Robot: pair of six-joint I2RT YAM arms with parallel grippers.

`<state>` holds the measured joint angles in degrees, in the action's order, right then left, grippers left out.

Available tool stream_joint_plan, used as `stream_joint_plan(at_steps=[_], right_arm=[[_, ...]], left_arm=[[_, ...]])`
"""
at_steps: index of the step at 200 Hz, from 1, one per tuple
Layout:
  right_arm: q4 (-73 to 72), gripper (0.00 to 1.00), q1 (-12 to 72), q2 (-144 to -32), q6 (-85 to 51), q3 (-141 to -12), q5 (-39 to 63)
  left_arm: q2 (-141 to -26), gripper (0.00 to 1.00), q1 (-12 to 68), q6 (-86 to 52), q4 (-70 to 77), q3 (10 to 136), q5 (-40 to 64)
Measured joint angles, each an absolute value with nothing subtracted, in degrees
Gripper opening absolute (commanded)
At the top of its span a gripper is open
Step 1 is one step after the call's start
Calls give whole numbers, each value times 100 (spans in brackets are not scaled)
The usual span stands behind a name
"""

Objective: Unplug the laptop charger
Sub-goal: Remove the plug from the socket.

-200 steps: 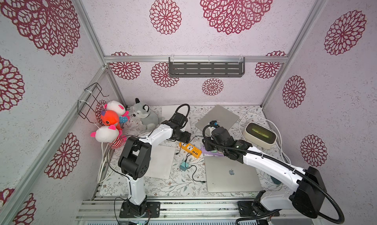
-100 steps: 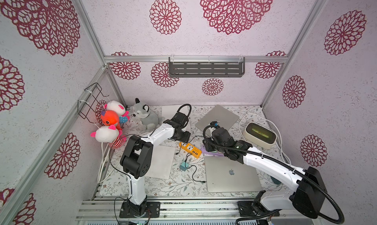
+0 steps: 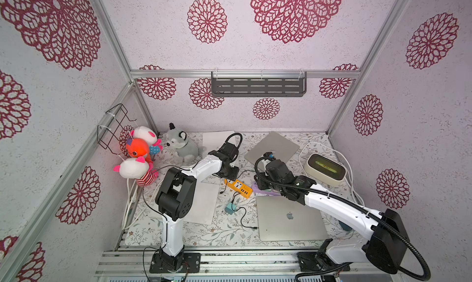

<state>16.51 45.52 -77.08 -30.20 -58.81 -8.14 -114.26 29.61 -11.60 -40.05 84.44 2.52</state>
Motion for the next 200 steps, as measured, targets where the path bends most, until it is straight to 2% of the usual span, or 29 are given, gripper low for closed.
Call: stream_joint_plan(at_steps=[35, 67, 200], right_arm=[[1651, 42, 4552, -7723, -3020, -5859, -738], [1649, 42, 4545, -7758, -3022, -5859, -703], [1627, 42, 4515, -7808, -3026, -5846, -576]], left_arm=[[-11426, 48, 2980, -1160, -4021, 8449, 193], [-11426, 58, 2987, -1199, -4042, 8451, 174], [-11277, 57, 2989, -1334, -4141, 8464, 86]])
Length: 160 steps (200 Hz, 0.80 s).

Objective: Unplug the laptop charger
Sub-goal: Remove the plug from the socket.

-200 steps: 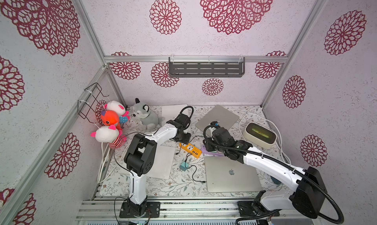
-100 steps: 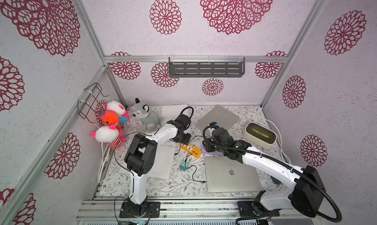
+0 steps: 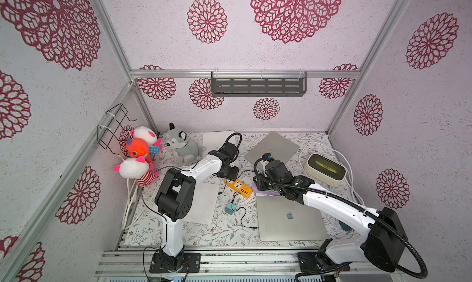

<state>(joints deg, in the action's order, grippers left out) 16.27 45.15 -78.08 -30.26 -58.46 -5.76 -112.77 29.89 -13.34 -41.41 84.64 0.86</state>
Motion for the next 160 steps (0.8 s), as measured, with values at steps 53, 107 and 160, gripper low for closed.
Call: stream_joint_plan(at_steps=[53, 107, 160], right_arm=[[1625, 42, 4512, -7808, -3026, -5846, -574], [1594, 42, 4497, -7808, -3030, -5830, -574], [1566, 42, 4482, -7808, -3068, -5721, -567]], left_arm=[[-11133, 54, 2989, -1382, -4128, 8508, 93], [-11135, 55, 2989, -1398, -4152, 8525, 93], [-11207, 57, 2989, -1402, -4204, 8571, 93]])
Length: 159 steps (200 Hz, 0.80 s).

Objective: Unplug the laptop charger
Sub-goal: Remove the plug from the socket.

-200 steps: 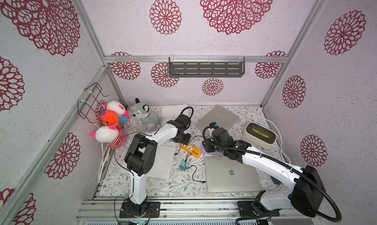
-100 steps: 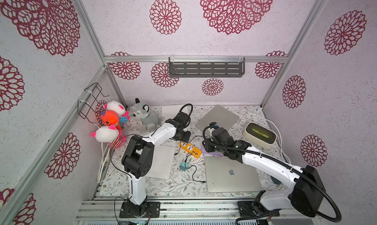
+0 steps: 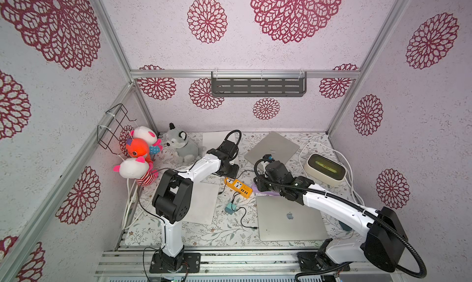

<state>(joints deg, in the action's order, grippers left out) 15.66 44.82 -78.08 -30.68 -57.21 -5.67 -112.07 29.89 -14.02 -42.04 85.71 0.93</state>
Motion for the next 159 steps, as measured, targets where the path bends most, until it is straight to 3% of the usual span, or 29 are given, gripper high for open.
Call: stream_joint_plan(at_steps=[66, 113, 159], right_arm=[[1566, 42, 4475, -7808, -3068, -5721, -552], [1564, 42, 4475, -7808, -3068, -5721, -528], [1522, 42, 4475, -7811, -3070, -5721, -506]], left_arm=[[-11426, 50, 3002, -1437, -4254, 8613, 89], [-11426, 57, 3002, -1466, -4254, 8613, 62], [-11426, 47, 3004, -1474, -4254, 8613, 60]])
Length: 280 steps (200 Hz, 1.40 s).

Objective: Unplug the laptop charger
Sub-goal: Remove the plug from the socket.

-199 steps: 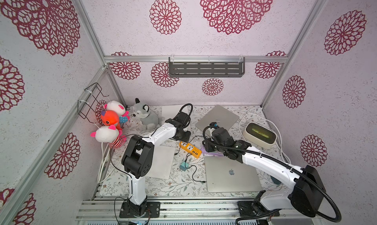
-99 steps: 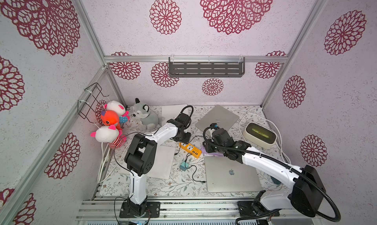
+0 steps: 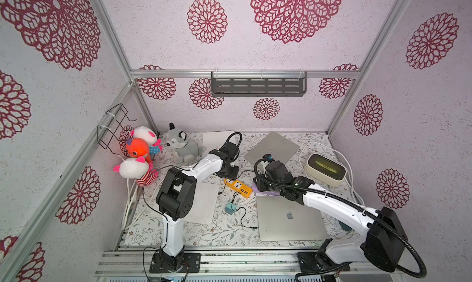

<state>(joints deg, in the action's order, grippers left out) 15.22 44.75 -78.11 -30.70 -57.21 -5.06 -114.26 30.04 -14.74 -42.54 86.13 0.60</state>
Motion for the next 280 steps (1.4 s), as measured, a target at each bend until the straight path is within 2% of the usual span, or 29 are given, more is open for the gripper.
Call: stream_joint_plan(at_steps=[40, 95, 161, 224, 280], right_arm=[[1459, 43, 4475, -7839, -3194, -5719, -425], [1269, 40, 4466, -8458, -3306, -5721, -237], [1435, 30, 4543, -9476, -2961, -6239, -172], [1380, 15, 4668, -9872, -2698, -6366, -84], [1284, 10, 4668, -9990, -2665, -6346, 47]], left_arm=[[-11426, 41, 3006, -1463, -4254, 8613, 34], [-11408, 40, 3009, -1463, -4263, 8608, -8], [-11327, 40, 3009, -1466, -4421, 8545, -89], [-11327, 40, 3011, -1485, -4445, 8543, -89], [-11327, 40, 3013, -1490, -4447, 8545, -95]])
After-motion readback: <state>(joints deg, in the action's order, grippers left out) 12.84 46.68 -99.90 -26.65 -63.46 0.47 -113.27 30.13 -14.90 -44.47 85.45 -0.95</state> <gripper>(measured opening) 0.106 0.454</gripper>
